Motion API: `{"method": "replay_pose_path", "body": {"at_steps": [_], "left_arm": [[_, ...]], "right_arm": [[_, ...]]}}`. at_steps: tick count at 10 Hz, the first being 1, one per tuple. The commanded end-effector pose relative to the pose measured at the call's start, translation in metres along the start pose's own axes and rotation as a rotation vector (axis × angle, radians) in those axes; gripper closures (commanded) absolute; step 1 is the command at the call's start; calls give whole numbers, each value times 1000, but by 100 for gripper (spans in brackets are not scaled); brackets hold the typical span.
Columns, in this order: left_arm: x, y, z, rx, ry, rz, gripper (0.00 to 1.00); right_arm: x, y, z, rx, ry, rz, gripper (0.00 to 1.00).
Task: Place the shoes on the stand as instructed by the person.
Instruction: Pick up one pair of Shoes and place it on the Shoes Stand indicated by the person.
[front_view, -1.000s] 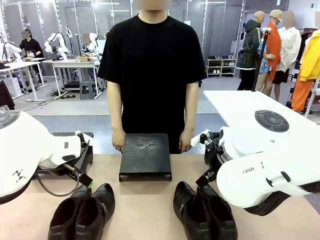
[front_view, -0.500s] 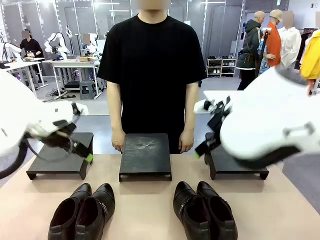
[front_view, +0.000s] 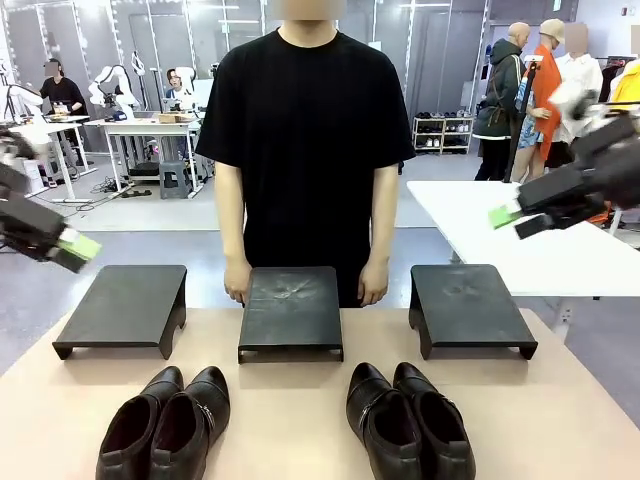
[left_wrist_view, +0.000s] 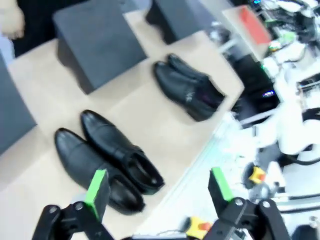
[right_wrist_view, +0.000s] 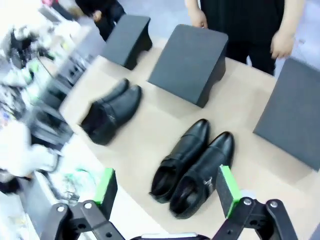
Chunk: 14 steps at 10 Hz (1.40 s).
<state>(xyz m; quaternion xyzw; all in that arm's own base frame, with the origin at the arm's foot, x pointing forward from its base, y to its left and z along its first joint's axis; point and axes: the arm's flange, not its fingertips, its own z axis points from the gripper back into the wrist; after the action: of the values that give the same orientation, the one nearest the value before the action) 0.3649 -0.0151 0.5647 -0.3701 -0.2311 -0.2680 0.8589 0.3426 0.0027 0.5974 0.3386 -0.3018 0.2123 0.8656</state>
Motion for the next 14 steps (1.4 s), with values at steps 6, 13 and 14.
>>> {"method": "replay_pose_path", "body": {"at_steps": [6,13,14], "left_arm": [[-147,83,146,-252,-590,160,0],[-198,101,140,-195,-769,272,0],[-203,102,148,-205,-731,294,0]], "right_arm": [[-152,-87,136,128,-318,-398,0],[-178,-103,159,119,-346,-432,0],[-181,-101,166,126,-393,-464,0]]}}
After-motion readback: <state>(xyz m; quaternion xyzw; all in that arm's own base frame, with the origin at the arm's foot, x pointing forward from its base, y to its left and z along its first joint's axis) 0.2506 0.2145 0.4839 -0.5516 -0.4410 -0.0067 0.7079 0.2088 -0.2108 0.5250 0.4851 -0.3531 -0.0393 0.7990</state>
